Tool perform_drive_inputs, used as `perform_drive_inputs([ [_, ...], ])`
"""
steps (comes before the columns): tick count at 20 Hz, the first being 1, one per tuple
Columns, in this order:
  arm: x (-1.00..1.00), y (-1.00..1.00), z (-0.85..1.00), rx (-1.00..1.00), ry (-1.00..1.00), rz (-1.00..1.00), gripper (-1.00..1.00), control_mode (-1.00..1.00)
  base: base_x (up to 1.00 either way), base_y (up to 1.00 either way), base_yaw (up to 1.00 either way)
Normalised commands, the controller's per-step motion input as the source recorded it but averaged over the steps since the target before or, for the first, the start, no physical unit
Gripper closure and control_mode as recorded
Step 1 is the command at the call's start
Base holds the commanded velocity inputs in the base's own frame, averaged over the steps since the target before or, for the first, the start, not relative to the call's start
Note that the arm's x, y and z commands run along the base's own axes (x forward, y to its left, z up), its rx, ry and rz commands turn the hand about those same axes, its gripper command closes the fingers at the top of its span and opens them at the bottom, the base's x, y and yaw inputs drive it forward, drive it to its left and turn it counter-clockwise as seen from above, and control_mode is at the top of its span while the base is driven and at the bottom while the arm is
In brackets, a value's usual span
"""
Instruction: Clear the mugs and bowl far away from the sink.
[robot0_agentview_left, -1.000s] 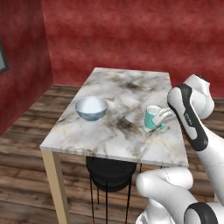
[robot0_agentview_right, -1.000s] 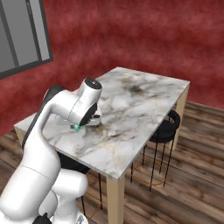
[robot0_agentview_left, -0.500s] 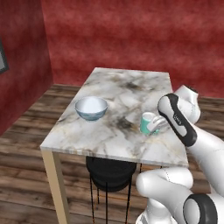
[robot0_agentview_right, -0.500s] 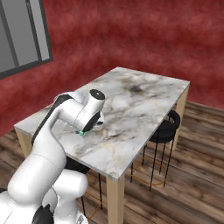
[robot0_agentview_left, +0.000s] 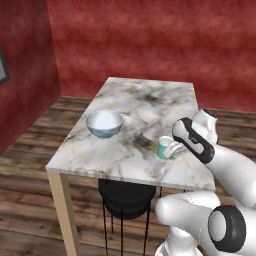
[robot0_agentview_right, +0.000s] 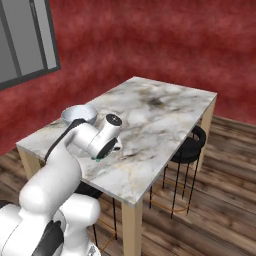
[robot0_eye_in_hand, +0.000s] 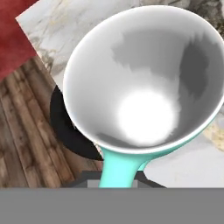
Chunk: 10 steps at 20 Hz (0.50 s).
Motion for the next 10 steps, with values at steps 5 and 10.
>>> perform_drive_inputs([
  [5, 0.30, -0.06, -0.54, 0.00, 0.00, 0.00, 1.00, -1.00, 0.00, 0.00, 0.00],
  [10, 0.33, -0.10, -0.55, 0.00, 0.00, 0.00, 1.00, -1.00, 0.00, 0.00, 0.00],
])
